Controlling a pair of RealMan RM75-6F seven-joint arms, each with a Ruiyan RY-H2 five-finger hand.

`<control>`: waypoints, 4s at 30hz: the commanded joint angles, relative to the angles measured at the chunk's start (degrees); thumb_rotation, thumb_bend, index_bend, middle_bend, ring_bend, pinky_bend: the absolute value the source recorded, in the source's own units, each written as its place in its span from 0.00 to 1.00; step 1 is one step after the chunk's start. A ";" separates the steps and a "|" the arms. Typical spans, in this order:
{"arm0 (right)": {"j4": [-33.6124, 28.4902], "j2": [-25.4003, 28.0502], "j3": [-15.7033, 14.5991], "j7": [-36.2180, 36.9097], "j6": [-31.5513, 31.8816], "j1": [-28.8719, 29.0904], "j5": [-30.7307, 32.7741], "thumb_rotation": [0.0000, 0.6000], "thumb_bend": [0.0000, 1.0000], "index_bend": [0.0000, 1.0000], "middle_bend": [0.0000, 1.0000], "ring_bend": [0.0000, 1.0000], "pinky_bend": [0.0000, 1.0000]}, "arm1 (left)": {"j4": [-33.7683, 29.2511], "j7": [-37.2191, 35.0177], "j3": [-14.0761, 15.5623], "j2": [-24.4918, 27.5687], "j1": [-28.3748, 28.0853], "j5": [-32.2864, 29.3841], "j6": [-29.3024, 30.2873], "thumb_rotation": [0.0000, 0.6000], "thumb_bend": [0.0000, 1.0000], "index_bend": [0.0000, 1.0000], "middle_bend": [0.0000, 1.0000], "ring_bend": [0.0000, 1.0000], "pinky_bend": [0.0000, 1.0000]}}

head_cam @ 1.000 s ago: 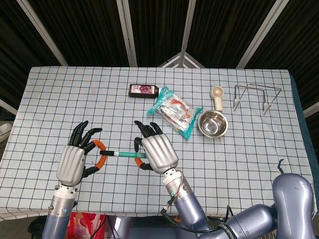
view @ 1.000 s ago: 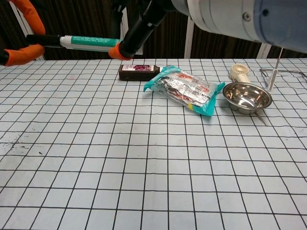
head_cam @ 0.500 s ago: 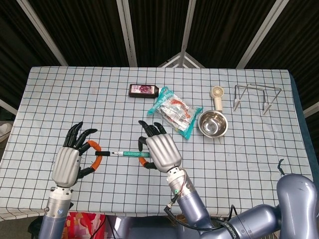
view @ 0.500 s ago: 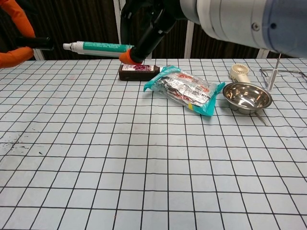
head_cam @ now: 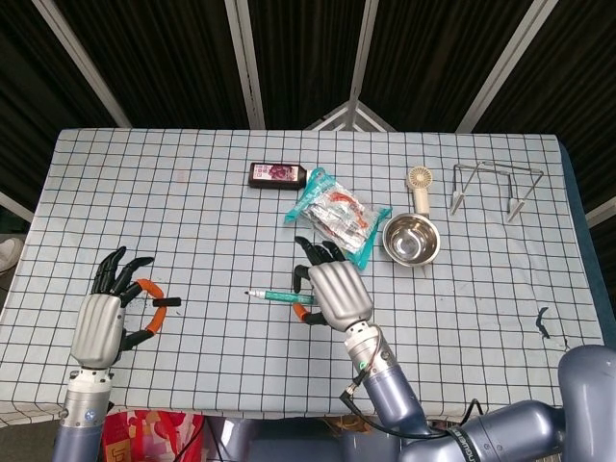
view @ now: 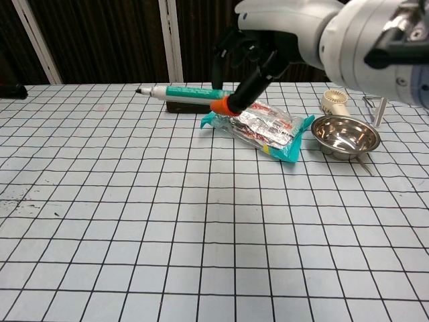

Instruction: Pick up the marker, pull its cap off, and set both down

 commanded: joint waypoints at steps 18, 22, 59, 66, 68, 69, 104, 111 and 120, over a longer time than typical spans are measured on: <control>1.85 5.05 -8.69 6.96 -2.36 -9.25 -10.33 1.00 0.47 0.69 0.09 0.18 0.10 | 25.77 -12.60 -2.96 -16.56 -7.81 -9.58 -15.00 1.00 0.50 0.55 0.17 0.00 0.00; 3.33 4.89 -8.81 8.35 -3.65 -10.01 -10.49 1.00 0.47 0.69 0.09 0.18 0.10 | 28.65 -10.71 -3.02 -18.76 -7.92 -10.11 -14.40 1.00 0.50 0.54 0.17 0.00 0.00; 23.71 -3.91 -8.55 13.52 -12.07 -12.60 -10.37 1.00 0.47 0.69 0.09 0.18 0.10 | -0.27 -1.89 -0.62 8.49 4.32 -10.81 -0.17 1.00 0.48 0.03 0.00 0.00 0.00; 30.61 -6.07 -8.88 17.28 -15.20 -13.75 -10.92 1.00 0.47 0.69 0.09 0.18 0.10 | 0.96 -4.65 1.67 13.79 8.18 -12.71 1.13 1.00 0.48 0.03 0.00 0.00 0.00; 32.03 -6.50 -8.84 18.07 -15.89 -14.01 -11.14 1.00 0.47 0.69 0.09 0.18 0.10 | 1.74 -5.68 1.80 14.70 9.07 -13.02 1.78 1.00 0.48 0.03 0.00 0.00 0.00; 32.84 -6.74 -8.80 18.47 -16.31 -14.14 -11.25 1.00 0.47 0.69 0.09 0.18 0.10 | 2.16 -6.47 1.84 15.09 9.52 -13.05 2.11 1.00 0.48 0.03 0.00 0.00 0.00; 24.76 2.74 -4.14 20.61 -15.87 -19.61 -9.73 1.00 0.27 0.15 0.08 0.12 0.04 | 1.95 -11.85 1.22 18.88 13.46 -9.17 5.12 1.00 0.48 0.03 0.00 0.00 0.00; 19.70 14.20 -6.03 24.89 -4.65 -27.79 -22.14 1.00 0.27 0.24 0.08 0.14 0.04 | 2.81 -12.40 1.03 18.89 13.81 -9.97 4.74 1.00 0.48 0.04 0.00 0.00 0.00; 28.64 24.89 -13.98 36.34 0.66 -38.56 -33.59 1.00 0.27 0.25 0.08 0.14 0.04 | 1.25 -14.32 0.95 20.30 14.55 -7.47 6.19 1.00 0.48 0.04 0.00 0.00 0.00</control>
